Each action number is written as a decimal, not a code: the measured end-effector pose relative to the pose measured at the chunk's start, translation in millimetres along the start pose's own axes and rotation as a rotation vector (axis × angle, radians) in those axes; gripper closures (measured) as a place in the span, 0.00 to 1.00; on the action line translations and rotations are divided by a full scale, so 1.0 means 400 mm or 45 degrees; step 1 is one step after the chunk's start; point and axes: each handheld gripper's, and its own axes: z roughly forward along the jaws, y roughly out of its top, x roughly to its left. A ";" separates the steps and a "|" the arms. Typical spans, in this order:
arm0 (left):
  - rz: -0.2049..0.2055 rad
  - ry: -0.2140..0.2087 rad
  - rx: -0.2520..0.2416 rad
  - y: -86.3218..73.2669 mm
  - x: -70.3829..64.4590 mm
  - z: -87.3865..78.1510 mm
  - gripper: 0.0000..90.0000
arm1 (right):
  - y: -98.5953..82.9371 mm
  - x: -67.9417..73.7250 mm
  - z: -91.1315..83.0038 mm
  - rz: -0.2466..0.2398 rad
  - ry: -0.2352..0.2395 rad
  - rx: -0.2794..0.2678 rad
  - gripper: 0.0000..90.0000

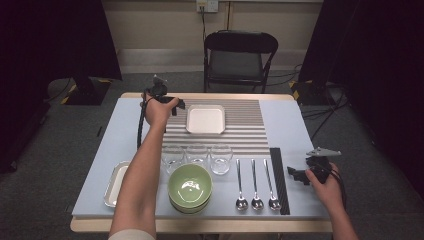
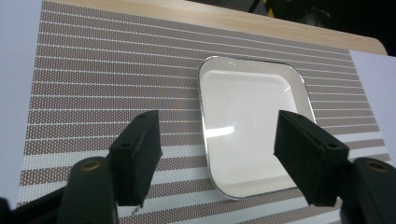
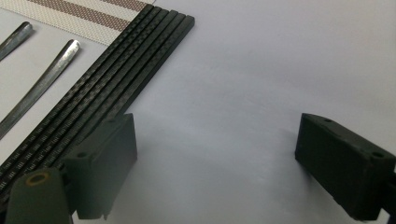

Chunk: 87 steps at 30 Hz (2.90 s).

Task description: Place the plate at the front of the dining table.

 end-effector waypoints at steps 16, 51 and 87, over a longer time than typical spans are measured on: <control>0.040 -0.149 0.026 -0.025 0.010 -0.034 0.30 | 0.000 0.000 0.000 -0.002 0.002 0.001 0.13; 0.049 -0.186 0.018 -0.088 0.104 -0.149 0.30 | -0.001 0.000 0.001 -0.007 -0.001 0.002 0.13; 0.088 -0.219 0.006 -0.127 0.159 -0.220 0.29 | -0.001 0.001 0.001 -0.010 -0.008 0.004 0.12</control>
